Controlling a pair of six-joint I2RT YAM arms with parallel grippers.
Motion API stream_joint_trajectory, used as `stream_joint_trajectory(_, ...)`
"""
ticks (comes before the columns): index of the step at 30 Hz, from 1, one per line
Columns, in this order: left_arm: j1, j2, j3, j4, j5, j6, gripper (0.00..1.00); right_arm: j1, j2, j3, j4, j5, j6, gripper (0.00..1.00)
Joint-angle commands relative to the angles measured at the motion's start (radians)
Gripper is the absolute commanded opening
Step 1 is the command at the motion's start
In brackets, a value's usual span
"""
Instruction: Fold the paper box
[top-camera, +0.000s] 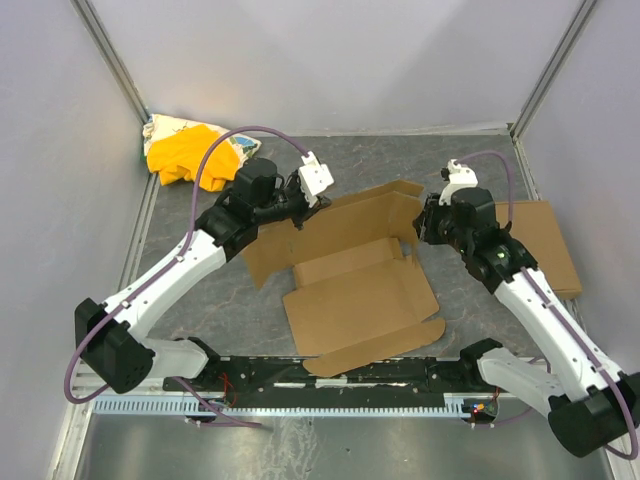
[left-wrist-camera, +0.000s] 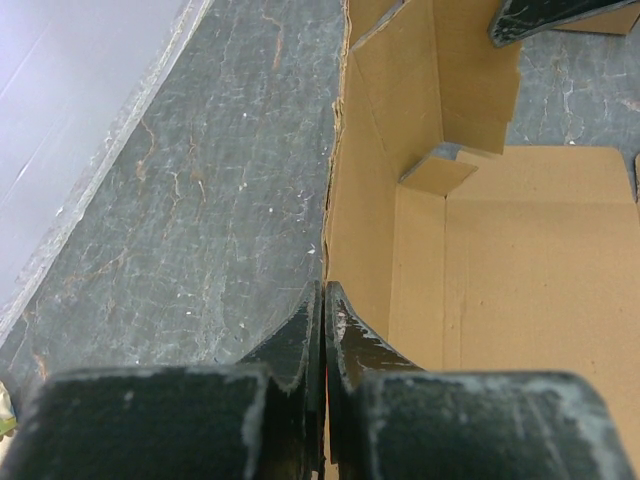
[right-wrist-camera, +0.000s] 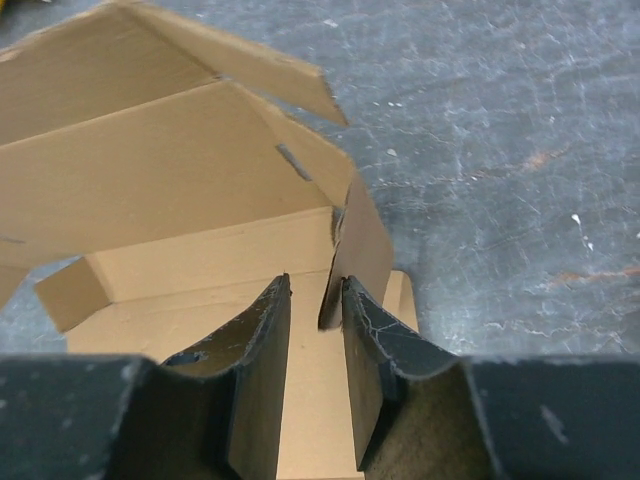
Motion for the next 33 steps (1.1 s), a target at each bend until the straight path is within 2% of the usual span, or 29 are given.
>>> stream_joint_trajectory(1,-0.006,-0.052,-0.024,0.105,0.047,-0.038,0.03,0.001,0.063,-0.007,0.044,0.123,0.022,0.35)
stream_joint_trajectory(8,-0.005,-0.104,-0.067,0.142,0.108,-0.053,0.03,-0.006,0.111,-0.04,0.123,0.252,0.021,0.35)
stream_joint_trajectory(13,0.001,-0.114,-0.081,0.167,0.161,-0.101,0.03,-0.041,0.136,-0.037,0.159,0.238,0.01,0.35)
stream_joint_trajectory(20,0.004,-0.078,-0.056,0.097,0.262,-0.111,0.03,-0.14,0.159,-0.038,0.223,0.146,-0.026,0.37)
stream_joint_trajectory(24,0.004,-0.063,-0.067,0.074,0.207,-0.074,0.03,-0.152,0.153,-0.001,0.185,0.12,-0.048,0.42)
stream_joint_trajectory(28,0.003,-0.028,-0.064,0.034,0.088,-0.024,0.03,-0.152,0.085,0.055,0.079,0.119,-0.092,0.5)
stream_joint_trajectory(33,0.003,0.001,-0.052,0.029,0.057,-0.018,0.03,-0.152,-0.012,0.148,-0.053,0.013,-0.15,0.51)
